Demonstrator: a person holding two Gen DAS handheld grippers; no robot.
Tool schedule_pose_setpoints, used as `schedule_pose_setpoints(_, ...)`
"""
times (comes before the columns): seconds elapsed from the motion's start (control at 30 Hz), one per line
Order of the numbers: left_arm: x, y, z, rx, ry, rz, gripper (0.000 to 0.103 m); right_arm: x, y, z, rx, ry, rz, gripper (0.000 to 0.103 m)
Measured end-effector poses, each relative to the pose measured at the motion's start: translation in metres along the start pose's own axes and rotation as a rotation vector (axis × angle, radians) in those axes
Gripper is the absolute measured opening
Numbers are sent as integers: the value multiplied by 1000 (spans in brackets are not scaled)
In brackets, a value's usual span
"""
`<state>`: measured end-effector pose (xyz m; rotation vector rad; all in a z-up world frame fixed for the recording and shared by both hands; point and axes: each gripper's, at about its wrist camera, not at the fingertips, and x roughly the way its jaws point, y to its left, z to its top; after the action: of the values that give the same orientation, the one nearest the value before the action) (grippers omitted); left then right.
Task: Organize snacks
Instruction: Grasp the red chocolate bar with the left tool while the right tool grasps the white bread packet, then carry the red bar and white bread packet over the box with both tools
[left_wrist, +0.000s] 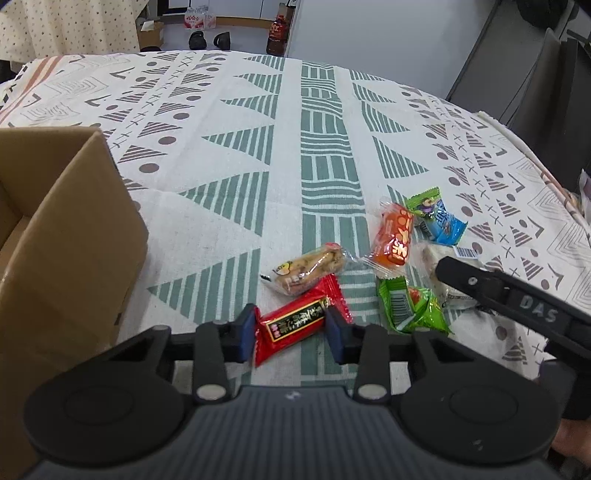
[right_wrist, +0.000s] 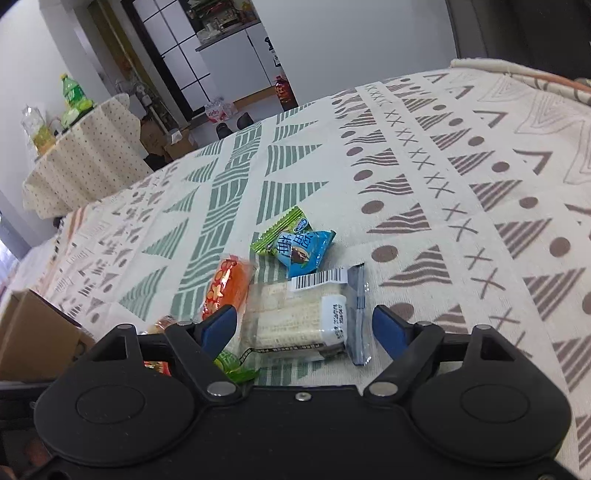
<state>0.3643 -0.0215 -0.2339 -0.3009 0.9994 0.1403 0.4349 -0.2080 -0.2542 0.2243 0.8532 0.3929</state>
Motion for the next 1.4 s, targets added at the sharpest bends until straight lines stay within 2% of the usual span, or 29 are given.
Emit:
schedule_pose_setpoints(0.1, -2, 2, 1, -10, 0, -8, 38, 3, 5, -3, -41, 2, -23, 79)
schedule_pose_setpoints(0.17, -3, 3, 1, -16, 2, -9, 38, 2, 6, -5, -70, 5, -47, 69)
schedule_pose_setpoints(0.3, -8, 5, -1, -34, 2, -7, 38, -4, 6, -6, -90, 19, -58, 62)
schedule_pose_setpoints(0.37, -12, 7, -2, -47, 3, -9, 38, -8, 7, -8, -95, 21, -61, 52)
schedule_pose_setpoints(0.57, -29, 12, -5, -77, -7, -13, 38, -27, 0, -10, -41, 33, -55, 50)
schedule_pose_setpoints(0.87, -68, 12, -5, -80, -51, -38, 38, -66, 2, -5, 38, -18, -43, 49)
schedule_pose_setpoints(1.4, -128, 20, -4, -101, -123, -72, 38, -129, 39, 20, 4, -76, 6, 49)
